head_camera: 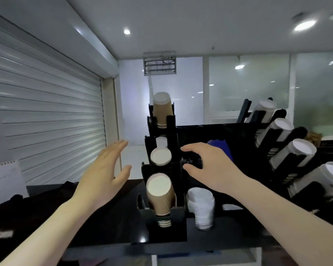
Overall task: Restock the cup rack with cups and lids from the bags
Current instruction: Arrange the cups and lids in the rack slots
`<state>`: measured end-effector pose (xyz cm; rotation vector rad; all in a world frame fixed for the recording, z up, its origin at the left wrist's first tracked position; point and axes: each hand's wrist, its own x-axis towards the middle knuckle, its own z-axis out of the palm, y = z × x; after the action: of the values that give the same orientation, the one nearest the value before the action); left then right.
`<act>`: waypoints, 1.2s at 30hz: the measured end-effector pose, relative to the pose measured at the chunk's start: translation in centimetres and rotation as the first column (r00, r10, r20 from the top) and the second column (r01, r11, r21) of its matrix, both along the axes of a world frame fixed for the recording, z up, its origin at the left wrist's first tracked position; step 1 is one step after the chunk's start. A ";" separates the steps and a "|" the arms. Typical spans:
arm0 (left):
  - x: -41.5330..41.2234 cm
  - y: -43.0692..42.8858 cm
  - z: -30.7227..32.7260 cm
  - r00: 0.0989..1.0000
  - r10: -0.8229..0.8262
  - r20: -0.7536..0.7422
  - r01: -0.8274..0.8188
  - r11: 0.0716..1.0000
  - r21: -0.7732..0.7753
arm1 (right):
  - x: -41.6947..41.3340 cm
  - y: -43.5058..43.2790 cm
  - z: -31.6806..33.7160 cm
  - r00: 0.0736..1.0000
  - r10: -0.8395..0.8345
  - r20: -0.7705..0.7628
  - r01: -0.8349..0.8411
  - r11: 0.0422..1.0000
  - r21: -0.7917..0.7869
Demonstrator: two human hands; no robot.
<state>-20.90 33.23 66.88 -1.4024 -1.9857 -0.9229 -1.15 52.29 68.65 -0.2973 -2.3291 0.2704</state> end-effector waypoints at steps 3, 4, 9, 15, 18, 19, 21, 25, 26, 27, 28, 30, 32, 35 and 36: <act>-2.3 0.0 1.5 0.997 -0.062 0.044 0.061 0.997 0.041 | -1.9 -0.3 1.8 0.999 -0.040 -0.009 0.040 0.999 0.024; -3.1 0.2 2.0 0.994 -0.087 0.068 0.082 0.994 0.070 | -2.6 -0.2 2.6 0.998 -0.058 -0.030 0.058 0.998 0.005; -7.1 3.2 5.0 0.927 -0.243 0.284 0.159 0.944 0.289 | -6.7 3.1 7.1 0.973 -0.153 -0.173 0.111 0.967 -0.231; -11.8 10.5 9.5 0.725 -0.438 0.532 0.189 0.869 0.457 | -13.0 10.1 10.2 0.941 -0.247 -0.230 0.101 0.856 -0.507; -13.3 14.6 10.6 0.595 -0.505 0.626 0.230 0.853 0.469 | -16.2 13.0 10.3 0.946 -0.243 -0.213 0.058 0.776 -0.628; -13.8 15.8 10.8 0.556 -0.518 0.650 0.245 0.850 0.467 | -17.1 13.6 10.2 0.951 -0.233 -0.203 0.044 0.751 -0.659; -14.6 18.1 11.1 0.495 -0.506 0.706 0.257 0.862 0.438 | -18.7 14.4 10.2 0.961 -0.217 -0.169 0.039 0.716 -0.697; -16.1 21.5 10.9 0.370 -0.391 0.843 0.267 0.913 0.307 | -21.0 16.2 11.2 0.964 -0.226 -0.144 0.040 0.654 -0.755; -16.3 22.1 10.8 0.327 -0.375 0.867 0.286 0.914 0.288 | -21.3 16.7 11.3 0.965 -0.223 -0.135 0.033 0.618 -0.785; -16.5 22.6 10.8 0.282 -0.370 0.885 0.312 0.908 0.280 | -21.6 17.1 11.5 0.969 -0.209 -0.131 0.017 0.585 -0.811; -16.6 23.1 10.9 0.246 -0.368 0.897 0.339 0.899 0.276 | -21.8 17.4 11.6 0.974 -0.194 -0.119 0.011 0.561 -0.828; -17.0 23.8 10.9 0.234 -0.357 0.904 0.376 0.891 0.255 | -22.0 17.8 11.8 0.983 -0.167 -0.081 0.024 0.547 -0.837; -17.3 24.3 10.9 0.263 -0.342 0.902 0.387 0.894 0.227 | -22.0 18.0 11.9 0.989 -0.136 -0.050 0.034 0.551 -0.834; -17.8 24.7 10.8 0.285 -0.333 0.899 0.385 0.899 0.211 | -22.0 18.0 12.0 0.994 -0.101 -0.045 0.020 0.568 -0.823; -17.9 24.8 10.7 0.283 -0.331 0.900 0.390 0.897 0.208 | -22.0 17.9 12.0 0.995 -0.094 -0.045 0.016 0.570 -0.822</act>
<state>-38.79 57.98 77.62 -1.5484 -2.4420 -2.3399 -23.14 70.20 80.61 -0.7938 -1.9375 1.3348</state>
